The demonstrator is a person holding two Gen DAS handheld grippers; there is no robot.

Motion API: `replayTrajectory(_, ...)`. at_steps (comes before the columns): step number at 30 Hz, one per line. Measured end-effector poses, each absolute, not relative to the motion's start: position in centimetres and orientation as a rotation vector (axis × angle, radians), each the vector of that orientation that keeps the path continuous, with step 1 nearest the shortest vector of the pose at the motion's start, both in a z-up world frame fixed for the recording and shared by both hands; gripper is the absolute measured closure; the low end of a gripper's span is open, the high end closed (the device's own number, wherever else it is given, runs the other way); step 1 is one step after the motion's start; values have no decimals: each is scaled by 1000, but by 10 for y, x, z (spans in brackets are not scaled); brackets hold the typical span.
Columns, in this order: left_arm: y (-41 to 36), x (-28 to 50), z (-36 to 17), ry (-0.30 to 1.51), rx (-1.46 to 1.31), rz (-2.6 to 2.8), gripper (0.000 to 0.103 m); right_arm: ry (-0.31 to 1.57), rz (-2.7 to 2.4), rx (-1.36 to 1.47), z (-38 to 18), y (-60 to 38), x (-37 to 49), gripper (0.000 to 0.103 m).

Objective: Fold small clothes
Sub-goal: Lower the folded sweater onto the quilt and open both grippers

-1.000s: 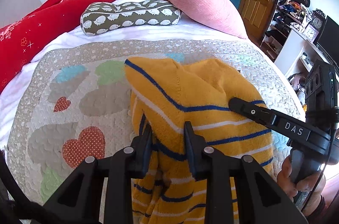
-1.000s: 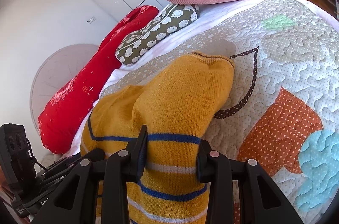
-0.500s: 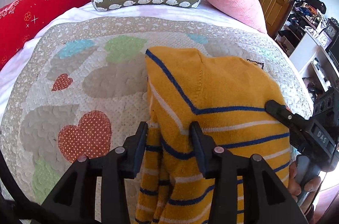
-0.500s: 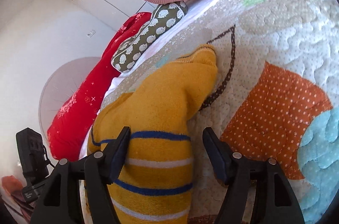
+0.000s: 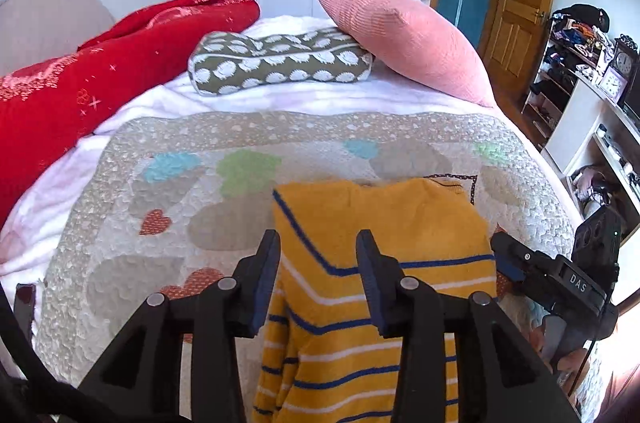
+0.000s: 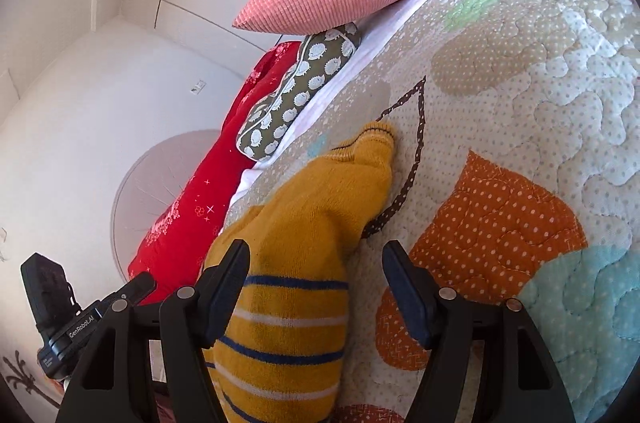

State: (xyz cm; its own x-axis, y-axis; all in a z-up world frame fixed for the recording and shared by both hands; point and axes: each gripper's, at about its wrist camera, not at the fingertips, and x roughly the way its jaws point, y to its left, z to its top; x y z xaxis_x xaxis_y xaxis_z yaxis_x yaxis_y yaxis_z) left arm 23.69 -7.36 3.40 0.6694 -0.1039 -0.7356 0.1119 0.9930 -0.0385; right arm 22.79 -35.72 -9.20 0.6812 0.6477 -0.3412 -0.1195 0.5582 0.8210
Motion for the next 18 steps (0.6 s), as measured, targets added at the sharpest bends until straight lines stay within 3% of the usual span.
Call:
replayTrajectory(8,-46,298,-45,1005,-24,72,62,699,505,869,-92,-356,231,30)
replayTrajectory(18,-7,219,3,934,-100,45,61,697,514,868,-99,-360,233,31)
